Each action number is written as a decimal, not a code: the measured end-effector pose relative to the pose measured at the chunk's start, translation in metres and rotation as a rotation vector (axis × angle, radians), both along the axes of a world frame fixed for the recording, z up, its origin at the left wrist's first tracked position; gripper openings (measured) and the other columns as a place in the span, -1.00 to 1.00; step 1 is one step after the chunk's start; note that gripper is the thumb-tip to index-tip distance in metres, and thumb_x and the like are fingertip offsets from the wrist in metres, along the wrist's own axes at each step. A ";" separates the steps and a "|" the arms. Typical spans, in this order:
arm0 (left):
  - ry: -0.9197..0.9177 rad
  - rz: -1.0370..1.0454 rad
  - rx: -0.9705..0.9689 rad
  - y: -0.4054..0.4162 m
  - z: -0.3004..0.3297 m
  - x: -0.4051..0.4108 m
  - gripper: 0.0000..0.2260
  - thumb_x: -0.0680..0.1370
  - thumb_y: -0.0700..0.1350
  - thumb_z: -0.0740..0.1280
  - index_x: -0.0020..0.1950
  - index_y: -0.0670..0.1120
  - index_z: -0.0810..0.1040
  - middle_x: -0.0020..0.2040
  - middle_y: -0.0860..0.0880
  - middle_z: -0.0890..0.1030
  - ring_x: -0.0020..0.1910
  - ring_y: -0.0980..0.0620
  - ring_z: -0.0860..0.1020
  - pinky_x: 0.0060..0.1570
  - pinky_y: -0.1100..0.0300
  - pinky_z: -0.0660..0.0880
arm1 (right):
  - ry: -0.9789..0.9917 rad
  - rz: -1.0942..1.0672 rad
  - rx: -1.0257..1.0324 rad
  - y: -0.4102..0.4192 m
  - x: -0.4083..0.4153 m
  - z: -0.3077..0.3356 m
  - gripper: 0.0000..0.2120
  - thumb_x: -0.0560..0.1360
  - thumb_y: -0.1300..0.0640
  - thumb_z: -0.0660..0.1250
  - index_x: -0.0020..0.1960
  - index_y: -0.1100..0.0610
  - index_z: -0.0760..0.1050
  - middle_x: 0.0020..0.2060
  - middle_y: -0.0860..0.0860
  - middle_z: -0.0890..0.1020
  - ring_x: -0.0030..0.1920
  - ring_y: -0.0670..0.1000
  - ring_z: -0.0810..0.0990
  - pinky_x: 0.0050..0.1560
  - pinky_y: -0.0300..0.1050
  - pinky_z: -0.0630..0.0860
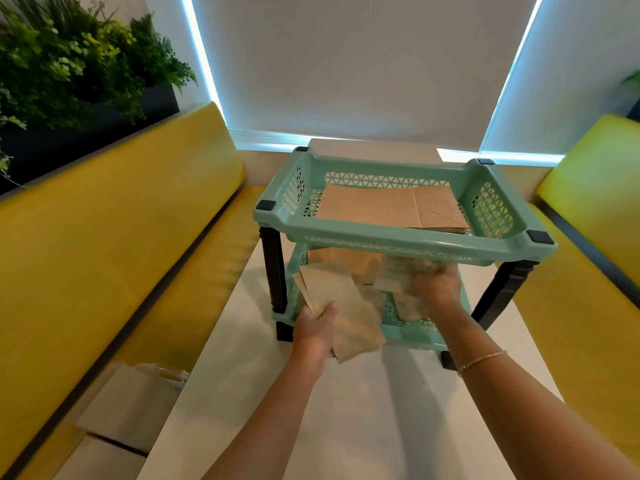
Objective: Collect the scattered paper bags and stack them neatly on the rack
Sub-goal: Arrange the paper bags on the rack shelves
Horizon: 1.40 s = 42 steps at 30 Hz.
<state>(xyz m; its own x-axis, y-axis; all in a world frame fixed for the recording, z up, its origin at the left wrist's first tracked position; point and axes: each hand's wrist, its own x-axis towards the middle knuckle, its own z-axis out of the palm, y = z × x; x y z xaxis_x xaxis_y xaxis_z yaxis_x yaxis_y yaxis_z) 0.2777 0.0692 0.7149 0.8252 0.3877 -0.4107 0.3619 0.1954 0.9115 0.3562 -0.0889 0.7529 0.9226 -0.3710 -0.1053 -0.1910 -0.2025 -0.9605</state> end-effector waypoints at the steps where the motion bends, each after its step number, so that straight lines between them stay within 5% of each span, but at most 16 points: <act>1: -0.004 -0.003 -0.013 -0.001 0.000 0.000 -0.77 0.57 -0.06 0.29 0.21 -0.08 0.48 0.10 -0.10 0.58 0.03 -0.08 0.56 0.07 0.02 0.53 | 0.051 0.089 0.034 0.002 -0.002 -0.001 -0.65 0.50 0.30 0.26 0.26 0.12 0.34 0.04 0.07 0.54 0.06 0.11 0.53 0.05 -0.25 0.52; 3: -0.006 -0.009 -0.008 -0.004 0.002 0.000 -0.77 0.58 -0.02 0.28 0.19 -0.06 0.48 0.08 -0.07 0.58 0.03 -0.07 0.55 0.03 0.04 0.53 | 0.172 0.291 0.084 0.007 -0.012 -0.005 -0.57 0.50 0.28 0.30 0.32 0.07 0.32 0.05 0.07 0.54 0.01 0.10 0.56 0.00 -0.02 0.59; 5: -0.014 -0.013 -0.004 -0.006 0.004 0.000 -0.79 0.58 0.04 0.24 0.17 0.01 0.45 0.06 -0.05 0.57 -0.01 -0.05 0.56 -0.01 0.04 0.54 | 0.236 0.409 0.052 0.017 -0.025 -0.009 -0.57 0.51 0.24 0.31 0.35 0.09 0.34 0.05 0.08 0.54 -0.02 0.08 0.55 -0.06 -0.03 0.58; 10: -0.035 -0.036 -0.005 -0.009 0.006 -0.003 -0.63 0.57 0.08 0.25 0.30 -0.06 0.44 0.06 -0.06 0.58 -0.04 -0.04 0.58 -0.06 0.04 0.56 | 0.134 0.571 -0.331 0.036 -0.046 -0.023 -0.64 0.49 0.07 0.35 0.26 0.08 0.44 0.04 0.01 0.53 0.12 0.06 0.51 0.18 0.02 0.51; 14: -0.019 -0.035 0.052 -0.008 0.001 -0.005 -0.57 0.57 0.09 0.24 0.40 -0.04 0.35 0.17 -0.11 0.54 -0.03 -0.03 0.52 -0.12 0.11 0.50 | 0.188 0.560 -0.497 0.046 -0.050 -0.023 -0.51 0.45 -0.07 0.37 0.33 0.06 0.39 0.18 0.06 0.47 0.17 0.08 0.47 0.21 -0.03 0.48; 23: -0.022 -0.121 -0.020 -0.009 0.010 -0.006 -0.73 0.51 0.15 0.31 0.09 0.02 0.45 -0.07 0.00 0.58 -0.11 0.02 0.56 -0.15 0.11 0.54 | 0.235 0.661 -0.112 0.031 -0.047 -0.012 -0.49 0.44 0.10 0.41 0.35 -0.02 0.35 0.11 0.02 0.58 0.13 0.11 0.54 0.17 0.14 0.52; 28: -0.176 -0.058 -0.268 0.000 0.020 -0.005 -0.29 0.17 0.22 0.53 0.26 0.05 0.45 0.18 -0.10 0.58 0.16 -0.13 0.55 0.19 -0.17 0.47 | 0.359 0.850 0.115 0.008 -0.059 -0.004 -0.64 0.52 0.32 0.27 0.21 -0.04 0.46 0.09 0.07 0.61 0.10 0.11 0.58 0.17 0.04 0.53; 31: -0.286 -0.005 -0.299 0.001 0.027 -0.002 -0.48 0.20 0.12 0.54 0.12 0.18 0.49 0.27 -0.08 0.52 0.25 -0.12 0.48 0.26 -0.17 0.39 | 0.407 0.885 0.189 0.003 -0.068 -0.002 -0.68 0.54 0.34 0.22 0.08 -0.07 0.48 0.02 0.04 0.63 0.00 0.05 0.61 0.09 -0.08 0.56; 35: -0.294 0.075 -0.253 -0.005 0.025 0.000 -0.60 0.16 0.16 0.56 -0.11 0.07 0.57 0.24 -0.12 0.55 0.24 -0.13 0.49 0.29 -0.18 0.36 | 0.417 0.925 0.087 0.008 -0.077 -0.003 -0.73 0.55 0.22 0.26 0.09 -0.14 0.40 0.03 0.03 0.61 0.05 0.07 0.60 0.16 0.00 0.54; 39: -0.211 0.144 -0.282 -0.008 0.028 -0.003 -0.79 0.43 0.06 0.42 -0.09 -0.03 0.50 0.05 -0.12 0.59 0.05 -0.10 0.55 0.03 0.00 0.53 | 0.446 0.901 0.097 0.005 -0.083 -0.001 -0.61 0.53 0.23 0.29 0.00 -0.28 0.30 -0.02 0.01 0.59 0.03 0.08 0.59 0.12 -0.02 0.54; 42: -0.197 0.171 -0.240 -0.007 0.024 -0.005 -0.85 0.49 0.05 0.37 -0.09 0.00 0.50 0.10 -0.10 0.57 0.07 -0.08 0.54 0.10 -0.05 0.51 | 0.441 0.837 0.126 0.004 -0.083 -0.007 -0.49 0.50 0.24 0.33 0.28 -0.24 0.31 0.11 0.12 0.58 0.11 0.17 0.57 0.17 0.11 0.52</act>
